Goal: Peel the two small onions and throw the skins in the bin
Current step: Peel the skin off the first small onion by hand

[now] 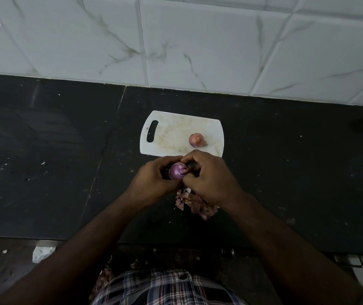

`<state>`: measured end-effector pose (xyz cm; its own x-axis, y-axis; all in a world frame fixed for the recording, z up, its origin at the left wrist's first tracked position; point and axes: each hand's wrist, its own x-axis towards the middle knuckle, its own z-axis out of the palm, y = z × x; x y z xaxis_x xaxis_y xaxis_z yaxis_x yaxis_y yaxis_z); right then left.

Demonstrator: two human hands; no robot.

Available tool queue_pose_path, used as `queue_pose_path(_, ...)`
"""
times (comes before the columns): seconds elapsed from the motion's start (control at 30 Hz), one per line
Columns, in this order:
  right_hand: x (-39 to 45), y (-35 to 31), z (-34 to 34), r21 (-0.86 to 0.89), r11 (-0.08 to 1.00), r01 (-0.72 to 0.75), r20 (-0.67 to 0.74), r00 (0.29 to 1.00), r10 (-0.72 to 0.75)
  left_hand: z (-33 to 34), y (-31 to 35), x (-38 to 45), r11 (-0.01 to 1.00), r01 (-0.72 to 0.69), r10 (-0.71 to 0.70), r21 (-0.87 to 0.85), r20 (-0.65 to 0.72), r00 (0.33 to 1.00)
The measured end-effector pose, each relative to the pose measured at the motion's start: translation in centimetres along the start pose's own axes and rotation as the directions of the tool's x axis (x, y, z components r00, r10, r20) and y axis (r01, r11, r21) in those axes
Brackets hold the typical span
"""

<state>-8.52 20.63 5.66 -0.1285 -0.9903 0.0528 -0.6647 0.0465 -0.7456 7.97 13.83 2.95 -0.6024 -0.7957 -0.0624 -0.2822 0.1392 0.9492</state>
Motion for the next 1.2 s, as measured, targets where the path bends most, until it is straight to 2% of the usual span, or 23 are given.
queue_pose_path(0.23,-0.1,0.3,0.4,0.139,0.986,-0.091,-0.060,0.993,0.100,0.1,-0.4,0.0,0.984,0.041,-0.033,-0.171,0.047,0.998)
queue_pose_path(0.37,0.2,1.0,0.0,0.285,0.943,-0.174,-0.086,0.975,0.206,0.1,-1.0,0.1,0.915,0.117,-0.079,-0.387,0.111,0.991)
queue_pose_path(0.43,0.3,0.9,-0.1,0.378,0.908,-0.180,-0.078,0.971,0.225,0.1,-1.2,0.0,0.803,0.167,-0.125,-0.572,0.113,0.986)
queue_pose_path(0.5,0.2,0.8,0.0,0.412,0.895,-0.173,-0.107,0.966,0.236,-0.2,-1.2,0.0,0.627,0.202,-0.186,-0.753,0.107,0.977)
queue_pose_path(0.6,-0.3,1.4,0.2,0.347,0.924,-0.162,-0.157,0.961,0.228,-1.5,-1.0,0.0,0.360,0.261,-0.268,-0.896,0.169,0.949)
queue_pose_path(0.73,-1.0,2.9,0.2,0.245,0.953,-0.180,-0.146,0.965,0.220,-2.5,-0.8,-0.2,0.235,0.368,-0.272,-0.900,0.303,0.913)
queue_pose_path(0.9,-1.4,3.2,0.0,0.133,0.979,-0.152,-0.151,0.973,0.172,-2.7,-1.4,-0.5,0.196,0.446,-0.220,-0.873,0.404,0.888)
queue_pose_path(1.07,-1.8,3.4,-0.2,0.084,0.977,-0.197,-0.094,0.974,0.205,-2.6,-1.4,-0.5,0.232,0.487,-0.170,-0.842,0.458,0.873)
queue_pose_path(1.13,-1.6,2.8,-0.4,0.137,0.967,-0.214,-0.075,0.971,0.226,-2.5,-1.3,-0.4,0.263,0.491,-0.181,-0.830,0.458,0.871)
queue_pose_path(1.2,-0.9,1.3,-0.7,0.259,0.951,-0.170,-0.081,0.977,0.197,-2.2,-1.1,-0.3,0.305,0.497,-0.209,-0.813,0.452,0.867)
